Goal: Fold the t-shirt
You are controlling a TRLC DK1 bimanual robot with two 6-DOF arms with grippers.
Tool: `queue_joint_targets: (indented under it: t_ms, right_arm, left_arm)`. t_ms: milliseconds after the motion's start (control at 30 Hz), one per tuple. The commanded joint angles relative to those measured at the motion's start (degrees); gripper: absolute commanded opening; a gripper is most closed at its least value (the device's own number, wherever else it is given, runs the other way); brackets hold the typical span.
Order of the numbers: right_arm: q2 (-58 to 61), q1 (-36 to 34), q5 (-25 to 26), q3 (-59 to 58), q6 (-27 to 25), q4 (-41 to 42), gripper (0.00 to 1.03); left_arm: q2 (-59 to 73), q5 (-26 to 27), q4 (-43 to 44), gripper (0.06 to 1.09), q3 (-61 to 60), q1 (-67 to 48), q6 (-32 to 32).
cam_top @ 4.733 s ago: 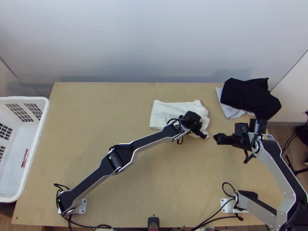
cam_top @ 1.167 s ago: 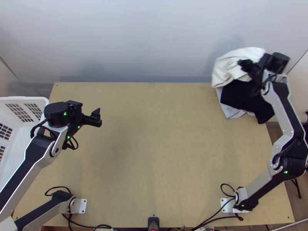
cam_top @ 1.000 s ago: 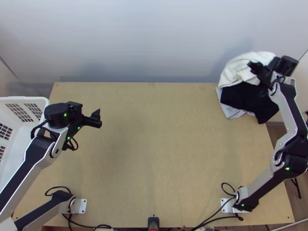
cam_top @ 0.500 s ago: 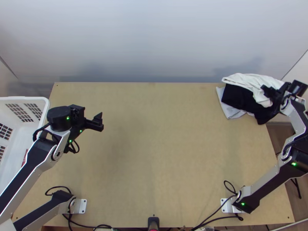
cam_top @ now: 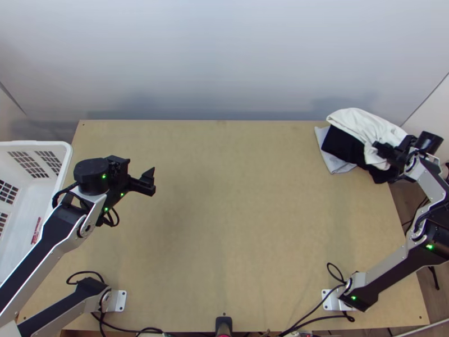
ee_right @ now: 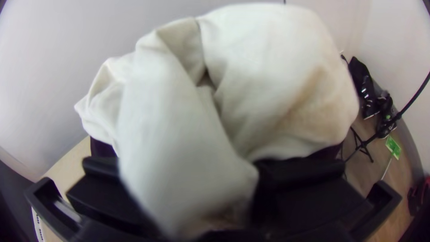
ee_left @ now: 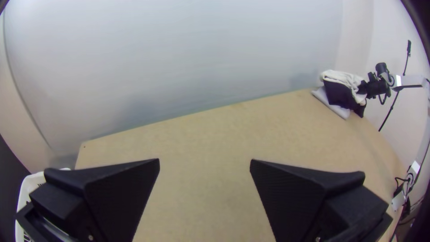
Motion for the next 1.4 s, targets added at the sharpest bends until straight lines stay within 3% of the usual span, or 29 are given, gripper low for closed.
queue_joint_targets:
  t_ms: [0,367,633,867,1067,1233,1367]
  right_arm:
    - [-1.29,1.02,-2.07,-1.55,-0.32,-1.22,1.00]
    - [-10.17,1.11,-3.83,-0.93,0.03,-7.02,1.00]
    - [-31.00,6.03,-6.12,-12.97,-3.13,-16.69,0.99]
    - [-47.43,11.13,-6.29,-22.99,-3.22,-17.57,0.99]
    - [-59.47,23.79,-5.85,-32.84,-3.04,-17.13,0.99]
    - [-65.36,35.92,0.91,-36.53,-3.04,-12.21,0.99]
    - [-69.05,41.10,3.38,-40.22,-3.31,-7.02,0.99]
  left_arm:
    - [-0.50,0.03,-0.05,1.04,-0.24,-0.22,-0.66]
    - [-1.90,0.03,-0.05,1.04,-1.47,0.30,-0.66]
    - [-4.63,0.03,-0.05,1.04,-2.17,1.27,-0.66]
    - [-7.26,0.03,-0.05,1.04,-2.43,4.61,-0.84]
    - [-8.32,0.38,-0.75,1.04,-4.81,11.20,-4.44]
    - [-12.71,0.20,0.22,1.04,-10.08,13.75,-4.44]
    - [-13.94,0.20,2.41,1.04,-14.74,16.39,-3.48]
